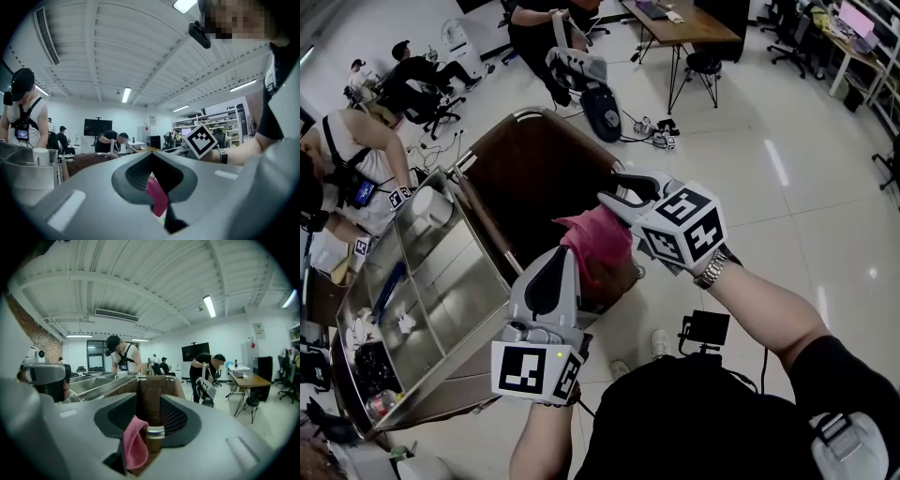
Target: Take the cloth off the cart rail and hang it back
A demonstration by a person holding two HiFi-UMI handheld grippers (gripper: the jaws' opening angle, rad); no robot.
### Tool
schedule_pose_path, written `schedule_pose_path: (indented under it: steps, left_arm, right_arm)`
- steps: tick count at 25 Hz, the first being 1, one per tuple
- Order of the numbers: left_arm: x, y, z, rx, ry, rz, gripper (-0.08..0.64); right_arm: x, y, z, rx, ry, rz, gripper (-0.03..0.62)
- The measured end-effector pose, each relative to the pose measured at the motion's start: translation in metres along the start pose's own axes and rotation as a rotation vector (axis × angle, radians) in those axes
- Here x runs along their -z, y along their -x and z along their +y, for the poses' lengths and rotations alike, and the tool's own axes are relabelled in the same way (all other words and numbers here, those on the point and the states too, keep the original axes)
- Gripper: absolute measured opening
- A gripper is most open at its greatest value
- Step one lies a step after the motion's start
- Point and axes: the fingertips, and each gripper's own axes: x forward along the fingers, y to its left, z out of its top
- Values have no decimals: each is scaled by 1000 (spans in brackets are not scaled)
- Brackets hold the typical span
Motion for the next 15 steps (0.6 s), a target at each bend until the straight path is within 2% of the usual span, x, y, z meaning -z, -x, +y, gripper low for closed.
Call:
schedule_pose_path:
  steps: [9,15]
  left_arm:
    - [3,5,-2,-40,-5,7,3]
    - [7,26,-5,-41,-3,6,3]
  right_arm:
    - [-11,10,20,-54,13,-39,150]
    - [-15,20,44,-52,28,-69,147]
